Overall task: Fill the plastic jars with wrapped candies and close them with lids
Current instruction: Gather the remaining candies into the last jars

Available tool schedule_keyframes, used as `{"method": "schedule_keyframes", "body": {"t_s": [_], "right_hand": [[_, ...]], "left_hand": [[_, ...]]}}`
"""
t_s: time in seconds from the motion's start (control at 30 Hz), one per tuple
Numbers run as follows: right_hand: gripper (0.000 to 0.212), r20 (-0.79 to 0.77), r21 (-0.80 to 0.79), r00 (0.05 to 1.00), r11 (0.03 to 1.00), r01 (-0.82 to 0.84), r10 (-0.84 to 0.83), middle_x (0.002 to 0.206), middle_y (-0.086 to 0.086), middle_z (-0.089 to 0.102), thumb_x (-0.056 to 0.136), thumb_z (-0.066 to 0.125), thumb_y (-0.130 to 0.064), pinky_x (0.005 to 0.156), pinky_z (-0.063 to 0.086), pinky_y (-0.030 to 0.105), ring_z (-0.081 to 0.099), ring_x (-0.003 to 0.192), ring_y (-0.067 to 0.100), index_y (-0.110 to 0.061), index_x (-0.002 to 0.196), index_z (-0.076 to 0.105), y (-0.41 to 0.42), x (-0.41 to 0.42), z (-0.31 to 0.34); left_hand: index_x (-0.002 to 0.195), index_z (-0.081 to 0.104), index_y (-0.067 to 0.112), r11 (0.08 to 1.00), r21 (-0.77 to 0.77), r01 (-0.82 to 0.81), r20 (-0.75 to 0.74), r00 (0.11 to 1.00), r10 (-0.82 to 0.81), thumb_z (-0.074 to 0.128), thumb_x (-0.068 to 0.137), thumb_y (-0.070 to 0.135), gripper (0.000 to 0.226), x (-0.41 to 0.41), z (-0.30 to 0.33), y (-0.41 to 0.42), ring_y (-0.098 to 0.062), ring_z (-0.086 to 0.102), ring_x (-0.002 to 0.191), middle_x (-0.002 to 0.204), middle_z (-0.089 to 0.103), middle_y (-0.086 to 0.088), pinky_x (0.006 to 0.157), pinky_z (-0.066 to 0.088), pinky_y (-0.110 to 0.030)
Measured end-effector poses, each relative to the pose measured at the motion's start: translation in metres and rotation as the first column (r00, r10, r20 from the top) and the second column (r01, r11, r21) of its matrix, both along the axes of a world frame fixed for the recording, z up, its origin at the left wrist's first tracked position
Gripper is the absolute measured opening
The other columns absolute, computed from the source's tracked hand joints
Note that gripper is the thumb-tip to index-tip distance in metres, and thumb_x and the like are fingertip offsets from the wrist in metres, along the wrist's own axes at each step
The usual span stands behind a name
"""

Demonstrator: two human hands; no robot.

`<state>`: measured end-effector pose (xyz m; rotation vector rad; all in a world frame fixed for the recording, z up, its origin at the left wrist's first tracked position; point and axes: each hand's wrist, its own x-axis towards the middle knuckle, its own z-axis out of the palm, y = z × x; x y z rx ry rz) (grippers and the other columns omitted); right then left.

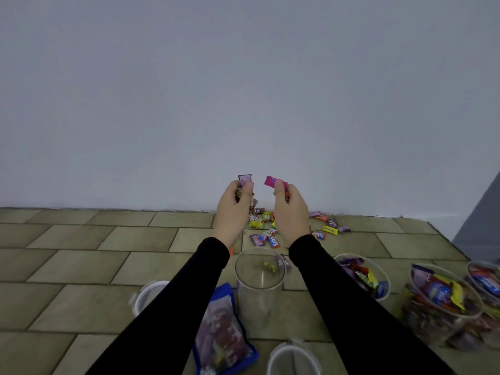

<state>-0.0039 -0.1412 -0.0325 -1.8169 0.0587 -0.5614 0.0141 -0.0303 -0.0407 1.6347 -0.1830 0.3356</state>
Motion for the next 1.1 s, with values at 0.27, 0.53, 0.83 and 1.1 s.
{"method": "schedule_keyframes", "body": {"t_s": [0.27, 0.53, 0.83, 1.1], "right_hand": [[0.032, 0.055, 0.114, 0.982, 0.976, -0.183, 0.178, 0.054, -0.009, 0.04, 0.094, 0.052, -0.026, 0.055, 0.03, 0.026, 0.035, 0.055, 0.009, -0.01, 0.067, 0.059, 0.009, -0.052, -0.009], [0.051, 0.072, 0.086, 0.98, 0.978, -0.19, 0.184, 0.039, -0.01, 0.036, 0.089, 0.056, -0.013, 0.047, 0.023, 0.019, 0.031, 0.045, 0.006, -0.026, 0.044, 0.036, 0.016, -0.061, -0.023], [0.041, 0.081, 0.023, 0.985, 0.988, -0.153, 0.151, 0.044, 0.003, 0.05, 0.069, 0.039, -0.045, 0.045, 0.03, 0.019, 0.042, 0.046, 0.009, -0.013, 0.044, 0.049, 0.019, -0.059, -0.027], [0.023, 0.134, 0.109, 0.984, 0.985, -0.135, 0.12, 0.045, -0.009, 0.044, 0.074, 0.047, -0.023, 0.046, 0.031, 0.013, 0.041, 0.047, 0.004, -0.026, 0.051, 0.046, 0.016, -0.06, -0.03]], "left_hand": [[0.085, 0.059, 0.021, 0.994, -0.112, 0.003, 0.048, 0.999, 0.003, 0.049, 0.097, 0.041, 0.026, -0.059, -0.013, -0.002, -0.012, 0.045, 0.06, 0.062, 0.049, 0.009, 0.058, 0.037, -0.034], [0.073, 0.056, 0.027, 0.975, -0.206, -0.088, -0.014, 0.996, 0.088, 0.055, 0.084, 0.056, 0.032, -0.072, -0.021, -0.007, -0.02, 0.049, 0.073, 0.073, 0.052, -0.002, 0.07, 0.045, -0.044], [0.073, 0.054, 0.007, 0.971, -0.224, -0.08, -0.09, 0.994, 0.061, 0.059, 0.081, 0.047, 0.041, -0.073, -0.02, -0.012, -0.021, 0.045, 0.069, 0.073, 0.047, -0.012, 0.061, 0.044, -0.036], [0.083, 0.05, -0.013, 0.961, -0.271, -0.054, -0.059, 0.997, 0.04, 0.057, 0.092, 0.019, 0.034, -0.077, -0.018, -0.013, -0.023, 0.047, 0.069, 0.074, 0.048, -0.013, 0.055, 0.047, -0.029]]}}
